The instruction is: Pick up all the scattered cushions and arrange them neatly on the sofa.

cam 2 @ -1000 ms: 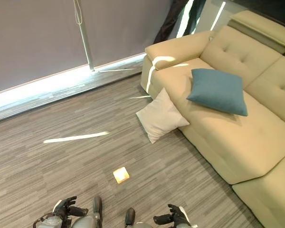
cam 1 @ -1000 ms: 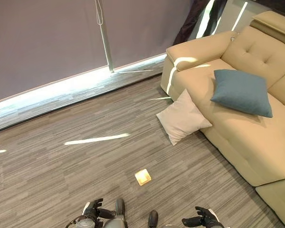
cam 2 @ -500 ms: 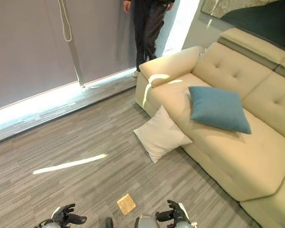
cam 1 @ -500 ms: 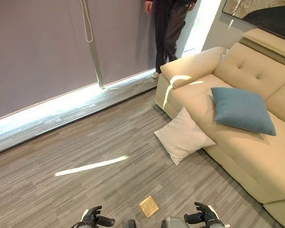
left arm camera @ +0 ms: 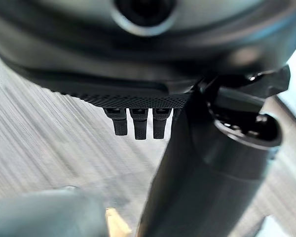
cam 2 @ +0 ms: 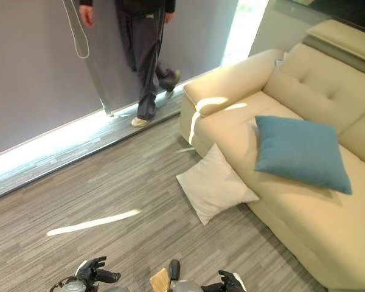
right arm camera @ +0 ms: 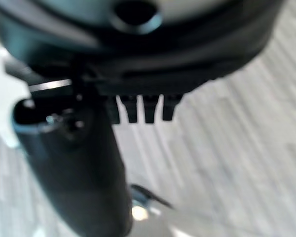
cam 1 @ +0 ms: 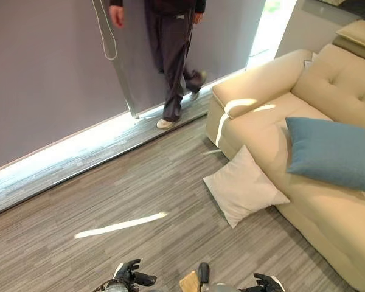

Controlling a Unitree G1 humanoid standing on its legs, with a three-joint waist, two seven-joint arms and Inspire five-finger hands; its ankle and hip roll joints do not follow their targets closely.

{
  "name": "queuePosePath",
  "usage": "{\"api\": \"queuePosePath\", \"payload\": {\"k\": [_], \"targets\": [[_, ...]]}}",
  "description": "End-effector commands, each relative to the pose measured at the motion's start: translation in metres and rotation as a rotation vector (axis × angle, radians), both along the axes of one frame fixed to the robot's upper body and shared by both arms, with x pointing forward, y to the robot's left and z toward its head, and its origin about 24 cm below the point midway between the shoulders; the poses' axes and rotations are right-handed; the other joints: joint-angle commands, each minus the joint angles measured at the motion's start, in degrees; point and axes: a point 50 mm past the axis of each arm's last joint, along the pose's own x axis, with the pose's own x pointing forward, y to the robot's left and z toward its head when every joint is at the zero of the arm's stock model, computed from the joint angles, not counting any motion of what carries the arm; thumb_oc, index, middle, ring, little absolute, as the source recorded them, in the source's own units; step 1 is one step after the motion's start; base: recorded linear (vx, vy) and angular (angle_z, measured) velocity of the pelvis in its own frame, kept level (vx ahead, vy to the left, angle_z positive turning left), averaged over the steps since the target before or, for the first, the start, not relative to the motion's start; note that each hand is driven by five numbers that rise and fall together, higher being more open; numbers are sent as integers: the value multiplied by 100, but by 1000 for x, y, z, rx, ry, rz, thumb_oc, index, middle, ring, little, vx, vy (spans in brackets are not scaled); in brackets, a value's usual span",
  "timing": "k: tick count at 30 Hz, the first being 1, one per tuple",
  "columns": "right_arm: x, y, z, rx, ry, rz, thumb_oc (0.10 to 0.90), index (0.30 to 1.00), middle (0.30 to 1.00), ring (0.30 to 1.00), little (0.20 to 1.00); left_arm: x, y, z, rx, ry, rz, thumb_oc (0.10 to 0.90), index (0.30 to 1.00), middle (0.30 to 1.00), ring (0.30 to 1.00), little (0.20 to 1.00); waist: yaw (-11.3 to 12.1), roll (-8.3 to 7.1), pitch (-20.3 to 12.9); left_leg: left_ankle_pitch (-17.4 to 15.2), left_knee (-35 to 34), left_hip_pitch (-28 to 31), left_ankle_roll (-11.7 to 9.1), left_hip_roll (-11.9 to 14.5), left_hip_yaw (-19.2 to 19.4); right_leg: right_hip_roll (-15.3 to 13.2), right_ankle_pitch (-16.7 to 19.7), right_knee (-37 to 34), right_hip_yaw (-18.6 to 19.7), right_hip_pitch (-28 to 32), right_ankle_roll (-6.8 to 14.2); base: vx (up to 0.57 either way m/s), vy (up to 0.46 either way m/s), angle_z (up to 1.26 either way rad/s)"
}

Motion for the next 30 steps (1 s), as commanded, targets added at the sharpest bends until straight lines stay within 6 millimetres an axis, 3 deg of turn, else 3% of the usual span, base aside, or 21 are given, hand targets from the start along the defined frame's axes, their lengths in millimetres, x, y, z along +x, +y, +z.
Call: {"api": "queuePosePath", "payload": {"k": [1, 4, 5, 6, 9, 12, 15, 17, 18, 19, 21, 23, 26, 30], "targets": [[3, -11, 5, -21, -35, -18, 800, 900, 900, 900, 900, 5, 5, 4, 31, -30, -65, 800, 900, 900, 900, 900, 19, -184, 22, 82, -628, -161, 376, -43, 368, -106, -721, 404, 238, 77, 271, 207, -13, 0], [3, -11, 5, -23, -31, -15, 800, 900, 900, 900, 900, 3, 5, 3, 30, -29, -57, 800, 900, 900, 900, 900, 94, -202, 17, -80, -1100, -275, 454, -92, 319, -96, -785, 287, 285, 223, 335, 205, 24, -6], [2, -11, 4, -27, -31, -11, 800, 900, 900, 900, 900, 1, 6, 3, 31, -22, -51, 800, 900, 900, 900, 900, 185, -171, -13, 7, -1898, -438, 461, -87, 202, -42, -878, 201, 320, 355, 408, 165, 39, -3], [2, -11, 4, -27, -31, -11, 800, 900, 900, 900, 900, 1, 6, 3, 31, -22, -51, 800, 900, 900, 900, 900, 187, -179, 1, 17, -1930, -400, 462, -98, 206, -51, -883, 196, 322, 379, 411, 253, 70, -7], [3, -10, 4, -35, -32, 3, 800, 900, 900, 900, 900, -4, 7, 1, 29, -8, -42, 800, 900, 900, 900, 900, 375, -62, 27, 661, -2827, -619, 342, -129, -319, 112, -1087, 207, 522, 637, 411, 253, 97, -35], [0, -9, 3, -32, -23, 11, 800, 900, 900, 900, 900, -10, 8, -1, 29, 14, -41, 800, 900, 900, 900, 900, 380, -27, -58, 688, -3082, -501, 382, -148, -415, 91, -1214, 329, 637, 713, 450, 223, 141, -56], [-5, -6, 1, -22, -3, 14, 800, 900, 900, 900, 900, -16, 10, -3, 37, 35, -55, 800, 900, 900, 900, 900, 373, -8, -187, 539, -3162, -234, 558, -258, -314, -112, -1278, 981, 728, 556, 603, 260, 241, -60], [-5, -4, 0, -19, 4, 27, 800, 900, 900, 900, 900, -15, 12, -2, 47, 35, -62, 800, 900, 900, 900, 900, 360, 36, -172, 431, -3217, -48, 689, -300, -268, -206, -1116, 1715, 735, 217, 756, 127, 164, -47], [-5, -4, 0, -19, 4, 27, 800, 900, 900, 900, 900, -15, 12, -2, 47, 35, -62, 800, 900, 900, 900, 900, 366, 34, -174, 430, -3219, -49, 690, -302, -261, -209, -1124, 1731, 743, 206, 757, 86, 147, -41], [1, -2, 2, -22, -8, 45, 800, 900, 900, 900, 900, -8, 15, 1, 57, 11, -60, 800, 900, 900, 900, 900, 289, 63, -54, 361, -3247, 106, 818, -308, -201, -265, -635, 2575, 786, -327, 922, 90, 134, -30], [4, -1, 2, -21, -17, 47, 800, 900, 900, 900, 900, -6, 16, 2, 59, 3, -58, 800, 900, 900, 900, 900, 281, 106, -29, 317, -3272, 167, 849, -283, -187, -302, -584, 2802, 702, -507, 961, 109, 126, -20], [9, 1, 3, -26, -30, 70, 800, 900, 900, 900, 900, -6, 17, 3, 61, 0, -47, 800, 900, 900, 900, 900, 307, 177, -9, 137, -3400, 474, 880, -250, -56, -618, -667, 2701, 2, -744, 874, 208, 100, -21], [15, 2, 6, -34, -46, 89, 800, 900, 900, 900, 900, -5, 18, 3, 59, 2, -45, 800, 900, 900, 900, 900, 334, 143, -22, -8, -3488, 706, 841, -262, 84, -728, -699, 1855, -800, -888, 775, 202, -8, -64], [15, -3, 6, -50, -39, 81, 800, 900, 900, 900, 900, -4, 19, 3, 65, 0, -51, 800, 900, 900, 900, 900, 249, 85, 9, -140, -3548, 968, 796, -320, 202, -655, -494, 1168, -1135, -969, 906, 226, -49, -59]]}}
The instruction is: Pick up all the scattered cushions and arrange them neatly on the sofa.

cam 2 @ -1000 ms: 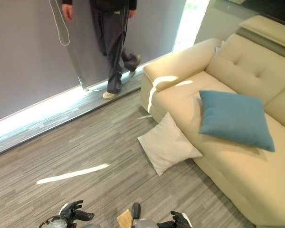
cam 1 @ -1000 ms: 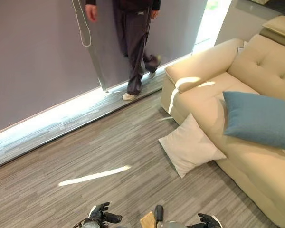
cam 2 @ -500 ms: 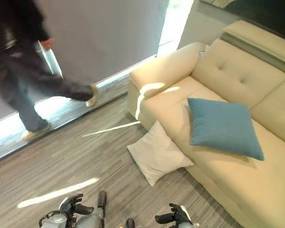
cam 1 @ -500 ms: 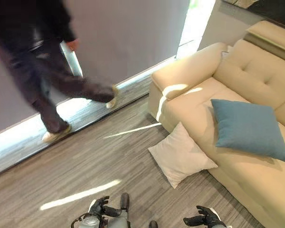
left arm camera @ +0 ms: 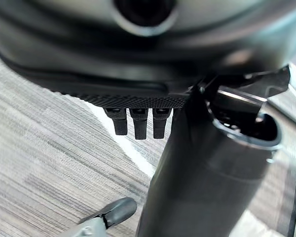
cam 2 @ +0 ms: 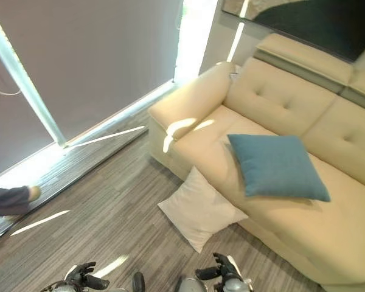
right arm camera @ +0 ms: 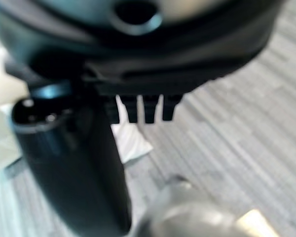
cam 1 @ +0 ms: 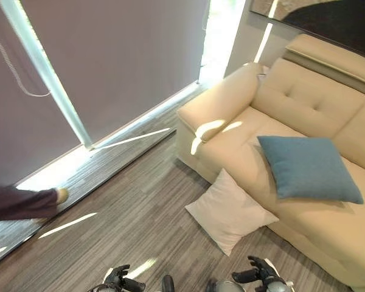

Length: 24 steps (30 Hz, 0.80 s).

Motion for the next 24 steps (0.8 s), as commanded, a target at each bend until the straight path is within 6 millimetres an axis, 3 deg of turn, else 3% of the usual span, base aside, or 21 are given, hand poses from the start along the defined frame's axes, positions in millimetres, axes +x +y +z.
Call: {"api": "queuePosePath", "payload": {"k": [1, 3, 4, 6, 7, 8, 9, 12, 14, 16, 17, 18, 19, 24], "targets": [[-16, -23, -1, -78, 44, -3, 800, 900, 900, 900, 900, 15, -5, 4, -4, -59, -35, 800, 900, 900, 900, 900, -73, 31, 59, -708, 372, 155, -283, 38, -610, 435, 907, -996, 10, 529, -143, 145, -49, -14], [-17, -24, -1, -77, 43, -13, 800, 900, 900, 900, 900, 16, -6, 4, -6, -61, -37, 800, 900, 900, 900, 900, -118, 18, 10, -740, 391, 170, -300, 27, -624, 497, 938, -1036, 134, 532, -168, 197, -81, -4], [-23, -29, -1, -76, 51, -51, 800, 900, 900, 900, 900, 16, -11, 3, -20, -60, -53, 800, 900, 900, 900, 900, -145, 6, -47, -929, 625, 205, -404, 62, -560, 535, 903, -1251, 119, 759, -245, 299, -146, 5], [-24, -29, -1, -68, 45, -68, 800, 900, 900, 900, 900, 17, -13, 3, -24, -62, -68, 800, 900, 900, 900, 900, -181, -24, -64, -975, 922, 106, -494, 77, -524, 558, 877, -1342, 146, 866, -306, 143, -100, 18], [-24, -32, 0, -69, 38, -84, 800, 900, 900, 900, 900, 20, -16, 4, -31, -72, -80, 800, 900, 900, 900, 900, -191, -58, -31, -936, 1466, -103, -603, 114, -495, 573, 861, -1425, 177, 981, -355, 33, -127, 18], [-19, -35, 2, -78, 25, -93, 800, 900, 900, 900, 900, 30, -20, 7, -39, -102, -90, 800, 900, 900, 900, 900, -139, -106, 109, -672, 2459, -576, -788, 188, -566, 600, 835, -1549, 261, 1166, -492, 57, -145, 14], [-19, -36, 2, -76, 21, -97, 800, 900, 900, 900, 900, 32, -21, 7, -43, -109, -94, 800, 900, 900, 900, 900, -121, -119, 122, -629, 2567, -697, -797, 202, -600, 622, 800, -1630, 289, 1237, -527, 26, -95, 4], [-17, -36, 3, -77, 13, -96, 800, 900, 900, 900, 900, 31, -23, 7, -52, -112, -79, 800, 900, 900, 900, 900, -56, -112, 136, -895, 2196, -864, -680, 161, -820, 716, 689, -1763, 528, 1406, -506, 142, 28, -20], [-17, -36, 3, -78, 8, -91, 800, 900, 900, 900, 900, 28, -23, 6, -49, -102, -71, 800, 900, 900, 900, 900, -13, -101, 90, -731, 1675, -949, -679, 150, -1105, 770, 635, -1777, 678, 1439, -483, 174, 84, -56], [-15, -36, 4, -81, 2, -86, 800, 900, 900, 900, 900, 27, -22, 5, -47, -97, -66, 800, 900, 900, 900, 900, 91, -58, 126, -413, 1264, -1117, -717, 138, -1649, 870, 555, -1736, 906, 1504, -504, 171, 86, -55], [-15, -35, 4, -82, 0, -83, 800, 900, 900, 900, 900, 27, -22, 5, -45, -98, -61, 800, 900, 900, 900, 900, 127, -45, 146, -283, 1157, -1184, -744, 124, -1899, 912, 520, -1723, 1006, 1539, -511, 103, 49, -91], [-15, -35, 4, -82, 0, -83, 800, 900, 900, 900, 900, 27, -22, 5, -45, -98, -61, 800, 900, 900, 900, 900, 128, -47, 154, -281, 1148, -1169, -744, 123, -1899, 910, 515, -1721, 1006, 1548, -511, 156, 98, -113], [-15, -36, 4, -86, 1, -82, 800, 900, 900, 900, 900, 28, -22, 5, -45, -101, -62, 800, 900, 900, 900, 900, 145, -16, 161, -160, 1097, -1277, -762, 66, -2197, 948, 438, -1675, 1209, 1600, -518, 215, 187, -93], [-24, -34, 0, -76, 35, -86, 800, 900, 900, 900, 900, 26, -20, 5, -41, -93, -80, 800, 900, 900, 900, 900, 86, 41, 34, -196, 749, -944, -540, 60, -1816, 733, 434, -1448, 1620, 1510, -302, 197, 273, -59]]}}
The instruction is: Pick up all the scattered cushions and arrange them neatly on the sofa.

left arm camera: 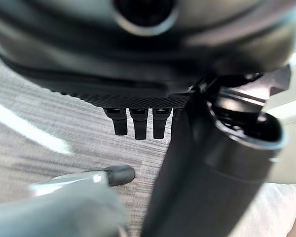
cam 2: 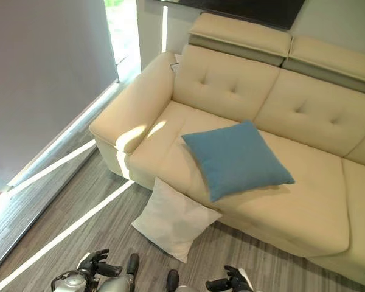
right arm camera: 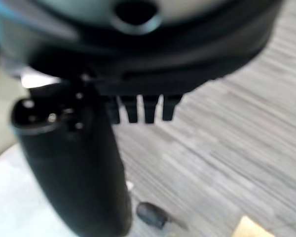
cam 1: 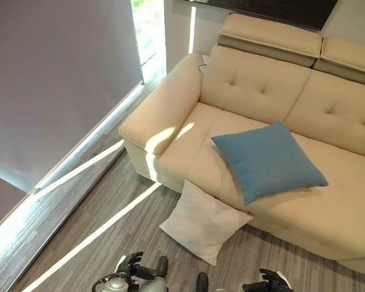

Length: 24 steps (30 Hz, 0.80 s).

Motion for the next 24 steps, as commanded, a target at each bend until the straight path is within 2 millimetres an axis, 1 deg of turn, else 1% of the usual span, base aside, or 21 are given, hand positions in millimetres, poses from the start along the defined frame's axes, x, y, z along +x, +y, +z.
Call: {"api": "queuePosePath", "payload": {"k": [1, 2, 3, 5, 6, 7, 8, 9, 11, 12, 13, 14, 15, 16, 18, 19, 20, 21, 22, 23, 24], "targets": [[15, 0, 5, -7, -57, 32, 800, 900, 900, 900, 900, 1, 5, 2, 26, -20, -19, 800, 900, 900, 900, 900, 202, -64, -67, -840, 520, -230, -8, -66, 186, -179, -409, 567, 227, -303, 513, 47, 169, -57], [16, 1, 6, -5, -57, 38, 800, 900, 900, 900, 900, 3, 7, 3, 29, -28, -19, 800, 900, 900, 900, 900, 209, -65, -49, -863, 498, -226, 34, -70, 266, -214, -371, 636, 262, -397, 557, 28, 118, -48], [16, 1, 6, -5, -57, 38, 800, 900, 900, 900, 900, 3, 7, 3, 29, -28, -19, 800, 900, 900, 900, 900, 219, -66, -51, -864, 498, -227, 35, -68, 276, -213, -372, 641, 272, -404, 558, -9, 145, -25], [26, 6, 8, -3, -76, 66, 800, 900, 900, 900, 900, 4, 13, 6, 45, -38, -7, 800, 900, 900, 900, 900, 249, -81, 77, -907, 453, -238, 124, -26, 509, -266, -243, 926, 270, -785, 687, -52, 144, -50], [29, 7, 8, -4, -83, 75, 800, 900, 900, 900, 900, 5, 15, 6, 52, -42, 0, 800, 900, 900, 900, 900, 291, -81, 105, -920, 457, -250, 145, -5, 581, -302, -213, 1005, 177, -875, 725, -55, 88, -94], [32, 8, 10, -6, -93, 85, 800, 900, 900, 900, 900, 5, 19, 7, 58, -46, 14, 800, 900, 900, 900, 900, 363, -70, 129, -930, 475, -282, 158, 26, 672, -362, -195, 1099, -44, -950, 747, -30, 48, -92], [32, 8, 10, -6, -93, 85, 800, 900, 900, 900, 900, 5, 19, 7, 58, -46, 14, 800, 900, 900, 900, 900, 367, -71, 128, -933, 479, -285, 158, 26, 676, -363, -198, 1107, -39, -957, 748, -3, 58, -88], [34, 9, 10, -8, -97, 92, 800, 900, 900, 900, 900, 4, 20, 7, 59, -42, 19, 800, 900, 900, 900, 900, 396, -81, 137, -946, 452, -267, 171, 34, 726, -378, -195, 1185, -228, -999, 722, 17, 59, -68], [37, 10, 11, -6, -107, 104, 800, 900, 900, 900, 900, 4, 22, 7, 61, -43, 19, 800, 900, 900, 900, 900, 389, -80, 171, -947, 445, -234, 198, 12, 770, -255, -221, 1331, -424, -1117, 689, 11, 64, -30], [37, 10, 12, -6, -113, 110, 800, 900, 900, 900, 900, 2, 24, 7, 64, -39, 21, 800, 900, 900, 900, 900, 411, -108, 184, -973, 443, -196, 200, -24, 856, -163, -290, 1199, -675, -1087, 594, -9, 15, -30], [38, 10, 12, -8, -114, 112, 800, 900, 900, 900, 900, 1, 24, 7, 64, -38, 23, 800, 900, 900, 900, 900, 445, -104, 179, -984, 450, -186, 189, -11, 930, -204, -321, 1147, -959, -1076, 526, 5, -34, -63], [37, 9, 12, -12, -113, 108, 800, 900, 900, 900, 900, 1, 23, 7, 61, -37, 19, 800, 900, 900, 900, 900, 438, -111, 158, -998, 487, -189, 177, -16, 946, -193, -356, 1028, -1020, -1020, 499, 20, -52, -64], [37, 9, 12, -12, -113, 108, 800, 900, 900, 900, 900, 1, 23, 7, 61, -37, 19, 800, 900, 900, 900, 900, 431, -109, 160, -1001, 491, -189, 175, -15, 939, -191, -353, 1019, -1028, -1011, 498, 65, -75, -42], [29, 6, 10, -10, -104, 86, 800, 900, 900, 900, 900, 0, 19, 6, 58, -35, -5, 800, 900, 900, 900, 900, 353, -148, 146, -1051, 680, -211, 136, -80, 964, -49, -388, 829, -717, -881, 414, 46, -60, 16], [28, 1, 11, -20, -106, 64, 800, 900, 900, 900, 900, 5, 13, 6, 46, -47, -18, 800, 900, 900, 900, 900, 331, -139, 197, -1109, 1010, -317, 11, -104, 1054, -85, -377, 681, -808, -741, 348, -4, -63, 42], [29, -3, 12, -27, -117, 47, 800, 900, 900, 900, 900, 8, 10, 7, 39, -55, -27, 800, 900, 900, 900, 900, 296, -142, 252, -1154, 1272, -431, -56, -97, 1060, -102, -390, 679, -794, -724, 300, -43, -33, 18], [29, -3, 12, -27, -117, 47, 800, 900, 900, 900, 900, 8, 10, 7, 39, -55, -27, 800, 900, 900, 900, 900, 290, -136, 249, -1170, 1305, -453, -58, -92, 1053, -97, -391, 680, -801, -728, 298, -52, -19, 21], [31, -7, 14, -33, -126, 29, 800, 900, 900, 900, 900, 12, 7, 8, 30, -67, -31, 800, 900, 900, 900, 900, 274, -126, 305, -1229, 1625, -548, -123, -73, 984, -121, -404, 672, -797, -704, 237, -27, -3, 27], [31, -7, 14, -33, -126, 29, 800, 900, 900, 900, 900, 12, 7, 8, 30, -67, -31, 800, 900, 900, 900, 900, 271, -122, 307, -1238, 1642, -557, -124, -70, 980, -118, -405, 674, -801, -704, 235, -17, 24, 23], [31, -9, 15, -37, -127, 19, 800, 900, 900, 900, 900, 13, 5, 8, 22, -70, -26, 800, 900, 900, 900, 900, 247, -98, 301, -1284, 1666, -601, -131, -31, 846, -130, -452, 682, -792, -693, 225, 8, 27, 5], [31, -9, 15, -37, -127, 19, 800, 900, 900, 900, 900, 13, 4, 8, 22, -70, -26, 800, 900, 900, 900, 900, 244, -97, 300, -1285, 1668, -602, -131, -31, 843, -129, -453, 682, -795, -693, 225, 42, 61, -2]]}}
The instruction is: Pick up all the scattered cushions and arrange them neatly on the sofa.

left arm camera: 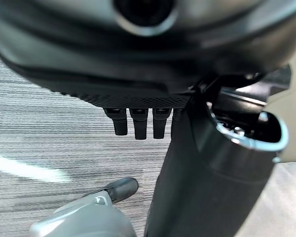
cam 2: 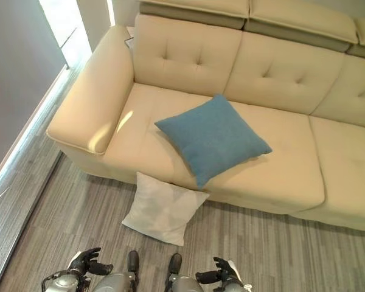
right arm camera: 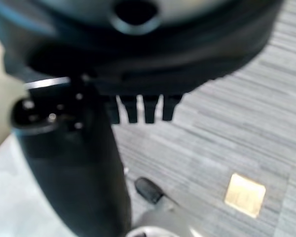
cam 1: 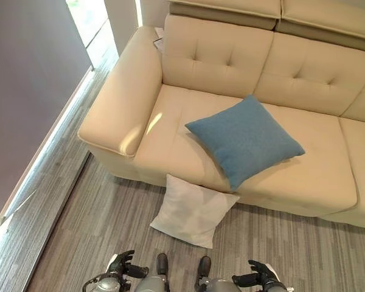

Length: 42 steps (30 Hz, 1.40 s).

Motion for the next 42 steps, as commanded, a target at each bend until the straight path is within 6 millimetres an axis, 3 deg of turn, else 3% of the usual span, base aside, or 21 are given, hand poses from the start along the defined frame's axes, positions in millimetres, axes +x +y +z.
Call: {"api": "queuePosePath", "payload": {"k": [1, 3, 6, 7, 13, 19, 22, 24, 25, 26, 29, 32, 34, 38, 42], "targets": [[3, -24, 9, -65, -46, -28, 800, 900, 900, 900, 900, 2, -14, -2, -18, -14, -29, 800, 900, 900, 900, 900, -62, -24, -57, -775, 726, -285, -86, -84, -239, -15, -595, 454, 256, -36, 250, 62, 74, -4], [6, -26, 11, -73, -60, -31, 800, 900, 900, 900, 900, 4, -15, -1, -15, -16, -32, 800, 900, 900, 900, 900, -41, -8, -67, -614, 430, -362, -112, 80, -401, -55, -615, 464, 329, -25, 298, 96, 133, -8], [8, -28, 12, -77, -66, -37, 800, 900, 900, 900, 900, 6, -15, -1, -15, -23, -37, 800, 900, 900, 900, 900, -33, 15, -43, -528, 396, -444, -152, 51, -693, -70, -637, 506, 407, -56, 308, 61, 137, -19], [7, -28, 12, -75, -67, -39, 800, 900, 900, 900, 900, 6, -17, -1, -20, -25, -38, 800, 900, 900, 900, 900, -91, 77, -30, -512, 188, -345, -136, 113, -628, -94, -668, 554, 453, -78, 346, 75, 165, -21], [29, -23, 20, -79, -128, -32, 800, 900, 900, 900, 900, 25, -12, 9, -1, -95, -16, 800, 900, 900, 900, 900, -108, 68, 238, -522, 323, -728, -26, 7, -411, -293, -567, 1071, 697, -832, 430, -62, 159, -35], [71, -30, 49, -154, -333, -106, 800, 900, 900, 900, 900, 73, -9, 41, 6, -329, 90, 800, 900, 900, 900, 900, -159, 101, 612, -554, 677, -1566, 23, -73, -237, -495, -409, 1393, 825, -1769, 440, -106, 60, -5], [97, -35, 71, -227, -453, -130, 800, 900, 900, 900, 900, 103, -17, 65, 2, -464, 77, 800, 900, 900, 900, 900, -241, 167, 805, -539, 863, -2082, 33, -59, -160, -556, -322, 1494, 852, -2317, 441, -133, 23, -11], [123, -40, 98, -279, -578, -146, 800, 900, 900, 900, 900, 133, -24, 95, -19, -613, 80, 800, 900, 900, 900, 900, -305, 239, 967, -710, 1206, -2687, 12, 3, -104, -558, -398, 1709, 926, -2943, 487, -91, 6, -20], [123, -40, 98, -279, -577, -146, 800, 900, 900, 900, 900, 133, -24, 95, -19, -613, 80, 800, 900, 900, 900, 900, -305, 239, 966, -710, 1207, -2689, 12, 3, -104, -558, -398, 1709, 926, -2945, 487, -128, 17, -20], [139, -42, 116, -291, -662, -176, 800, 900, 900, 900, 900, 149, -29, 113, -38, -692, 88, 800, 900, 900, 900, 900, -352, 295, 1062, -722, 1474, -3220, 29, 64, -69, -586, -374, 1896, 958, -3469, 484, -109, 16, -17], [155, -43, 135, -304, -742, -203, 800, 900, 900, 900, 900, 164, -34, 129, -55, -755, 97, 800, 900, 900, 900, 900, -398, 327, 1091, -756, 1725, -3755, 55, 115, -61, -585, -373, 2061, 1021, -3990, 494, -79, 7, -15], [186, -39, 175, -274, -911, -252, 800, 900, 900, 900, 900, 198, -44, 177, -81, -917, 103, 800, 900, 900, 900, 900, -486, 419, 1171, -870, 2351, -4843, 127, 177, -114, -618, -476, 2651, 1113, -5093, 502, -53, 7, -16], [191, -38, 183, -259, -945, -267, 800, 900, 900, 900, 900, 203, -45, 185, -88, -944, 107, 800, 900, 900, 900, 900, -499, 434, 1163, -903, 2530, -5056, 135, 185, -127, -628, -520, 2792, 1147, -5293, 484, 5, 8, -6], [216, -34, 228, -211, -1109, -312, 800, 900, 900, 900, 900, 228, -47, 236, -101, -1090, 118, 800, 900, 900, 900, 900, -535, 531, 1211, -1220, 3423, -6068, 230, 175, -206, -644, -864, 3795, 1300, -6374, 391, 8, 4, -2], [230, -29, 258, -181, -1202, -311, 800, 900, 900, 900, 900, 238, -46, 263, -103, -1156, 125, 800, 900, 900, 900, 900, -527, 560, 1252, -1389, 3908, -6574, 259, 161, -205, -626, -1063, 4334, 1384, -6896, 303, 18, -6, 3]]}}
